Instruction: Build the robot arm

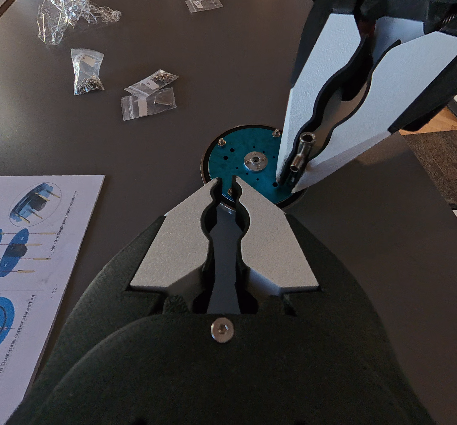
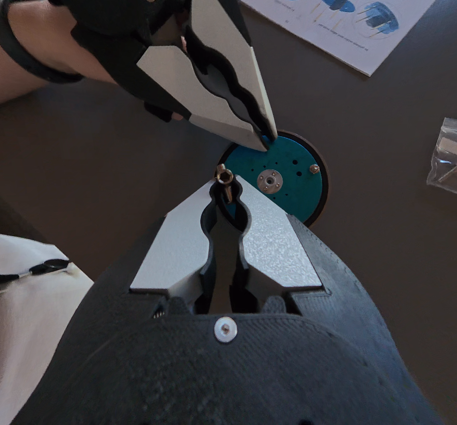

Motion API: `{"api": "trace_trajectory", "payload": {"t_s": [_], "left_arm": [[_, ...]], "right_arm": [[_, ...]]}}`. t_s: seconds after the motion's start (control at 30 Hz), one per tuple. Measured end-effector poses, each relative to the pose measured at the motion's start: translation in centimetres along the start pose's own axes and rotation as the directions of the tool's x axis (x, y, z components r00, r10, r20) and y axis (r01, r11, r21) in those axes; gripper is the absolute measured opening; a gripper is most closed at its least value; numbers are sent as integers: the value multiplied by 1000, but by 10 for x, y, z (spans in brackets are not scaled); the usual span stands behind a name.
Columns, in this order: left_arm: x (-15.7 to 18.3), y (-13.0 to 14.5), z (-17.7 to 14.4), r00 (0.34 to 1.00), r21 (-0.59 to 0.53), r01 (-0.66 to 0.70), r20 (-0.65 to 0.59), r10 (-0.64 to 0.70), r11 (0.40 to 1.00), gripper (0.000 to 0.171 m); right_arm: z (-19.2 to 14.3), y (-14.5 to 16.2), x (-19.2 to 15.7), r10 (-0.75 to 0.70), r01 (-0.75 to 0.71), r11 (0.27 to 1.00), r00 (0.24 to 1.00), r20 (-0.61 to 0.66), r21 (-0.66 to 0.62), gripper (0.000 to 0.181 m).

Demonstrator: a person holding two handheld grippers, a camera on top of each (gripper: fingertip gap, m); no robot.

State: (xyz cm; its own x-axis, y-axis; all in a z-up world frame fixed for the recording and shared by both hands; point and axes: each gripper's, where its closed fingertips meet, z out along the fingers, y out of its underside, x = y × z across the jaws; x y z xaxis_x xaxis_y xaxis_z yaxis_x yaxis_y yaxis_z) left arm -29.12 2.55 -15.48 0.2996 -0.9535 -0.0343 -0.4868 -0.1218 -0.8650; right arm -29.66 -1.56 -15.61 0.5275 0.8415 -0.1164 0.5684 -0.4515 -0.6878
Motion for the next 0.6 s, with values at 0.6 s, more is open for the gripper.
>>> {"api": "trace_trajectory", "payload": {"t_s": [0.6], "left_arm": [[0, 0, 0, 1000, 1, 15, -6, -15, 1000, 7]], "right_arm": [[-1, -6, 4, 127, -57, 938, 975, -184, 343, 7]]}}
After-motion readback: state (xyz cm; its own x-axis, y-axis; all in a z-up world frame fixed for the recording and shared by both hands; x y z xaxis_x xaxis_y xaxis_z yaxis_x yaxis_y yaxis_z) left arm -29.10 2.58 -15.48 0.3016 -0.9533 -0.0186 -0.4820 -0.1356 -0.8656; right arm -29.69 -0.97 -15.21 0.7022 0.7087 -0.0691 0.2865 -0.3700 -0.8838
